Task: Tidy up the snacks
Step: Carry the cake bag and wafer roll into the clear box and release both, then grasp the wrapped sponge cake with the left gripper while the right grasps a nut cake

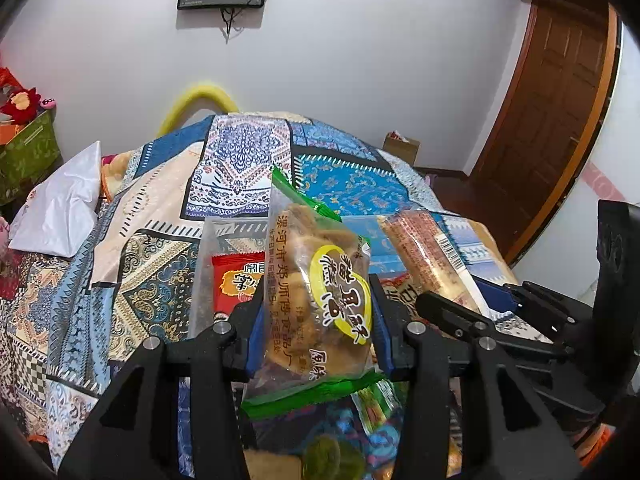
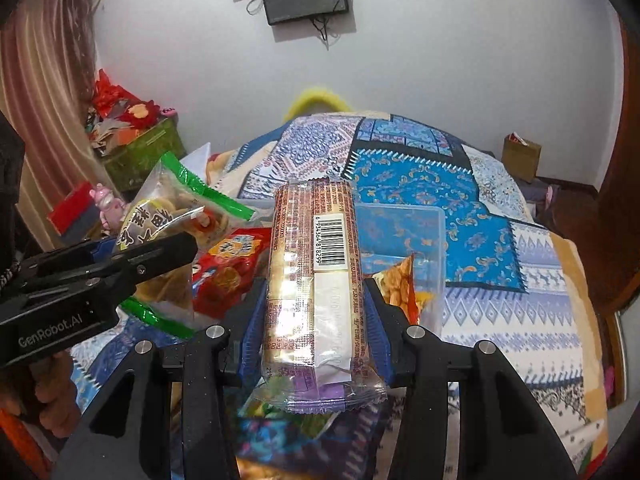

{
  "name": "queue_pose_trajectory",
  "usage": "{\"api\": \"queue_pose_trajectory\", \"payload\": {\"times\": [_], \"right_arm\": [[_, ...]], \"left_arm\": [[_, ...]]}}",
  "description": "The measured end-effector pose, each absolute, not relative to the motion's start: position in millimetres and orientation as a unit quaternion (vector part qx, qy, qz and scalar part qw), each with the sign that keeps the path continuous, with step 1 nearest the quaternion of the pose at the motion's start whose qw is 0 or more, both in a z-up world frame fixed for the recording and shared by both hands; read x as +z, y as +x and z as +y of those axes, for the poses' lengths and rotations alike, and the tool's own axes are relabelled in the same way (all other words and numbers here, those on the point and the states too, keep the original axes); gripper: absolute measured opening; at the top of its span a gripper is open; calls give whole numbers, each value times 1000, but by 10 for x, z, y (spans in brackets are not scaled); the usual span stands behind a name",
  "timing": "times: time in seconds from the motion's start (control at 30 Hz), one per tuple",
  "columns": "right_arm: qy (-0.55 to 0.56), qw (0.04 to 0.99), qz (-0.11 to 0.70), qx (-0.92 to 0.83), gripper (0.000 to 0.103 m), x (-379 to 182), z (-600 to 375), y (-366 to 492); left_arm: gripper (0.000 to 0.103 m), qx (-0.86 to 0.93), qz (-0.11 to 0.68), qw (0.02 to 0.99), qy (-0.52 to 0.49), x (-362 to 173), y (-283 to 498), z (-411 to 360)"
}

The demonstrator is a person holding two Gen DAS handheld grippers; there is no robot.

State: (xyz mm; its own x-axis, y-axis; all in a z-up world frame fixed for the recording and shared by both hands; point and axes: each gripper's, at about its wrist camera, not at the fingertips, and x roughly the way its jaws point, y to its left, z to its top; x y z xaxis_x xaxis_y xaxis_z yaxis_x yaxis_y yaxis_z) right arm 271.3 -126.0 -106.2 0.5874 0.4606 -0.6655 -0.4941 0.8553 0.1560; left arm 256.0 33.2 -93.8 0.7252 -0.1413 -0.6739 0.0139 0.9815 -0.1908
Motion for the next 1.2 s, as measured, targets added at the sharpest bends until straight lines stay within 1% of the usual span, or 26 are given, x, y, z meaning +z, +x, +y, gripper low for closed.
{"api": "queue_pose_trajectory", "payload": {"times": [0.23, 0.5, 0.63, 0.7, 0.77, 0.83, 1.0, 1.2], "right_arm": [[-27, 885, 385, 261, 42, -1226, -1182, 2850], [-36, 873, 405, 269, 43, -1342, -1138, 2877], [-42, 875, 405, 264, 43, -1348, -1136, 2876], [-44, 873, 405, 268, 43, -1337, -1137, 2874], [-47, 875, 403, 265, 50, -1306, -1145, 2852], [-50, 880, 394, 261, 54, -1255, -1168, 2819], [-51, 884, 382, 265, 56, -1124, -1228, 2733], [-48, 891, 363, 267, 65, -961, -1347, 2540]], "left_arm": [[44, -36, 393, 915, -85, -1174, 2847, 304], [44, -39, 414, 905, -89, -1344, 2940, 302], [49, -36, 414, 905, -87, -1330, 2932, 284], [54, -35, 409, 908, -81, -1294, 2910, 274], [57, -36, 401, 913, -74, -1235, 2867, 267], [58, -35, 392, 917, -68, -1151, 2803, 269], [58, -34, 382, 921, -69, -991, 2620, 345], [62, -26, 379, 922, -71, -894, 2327, 478]]}}
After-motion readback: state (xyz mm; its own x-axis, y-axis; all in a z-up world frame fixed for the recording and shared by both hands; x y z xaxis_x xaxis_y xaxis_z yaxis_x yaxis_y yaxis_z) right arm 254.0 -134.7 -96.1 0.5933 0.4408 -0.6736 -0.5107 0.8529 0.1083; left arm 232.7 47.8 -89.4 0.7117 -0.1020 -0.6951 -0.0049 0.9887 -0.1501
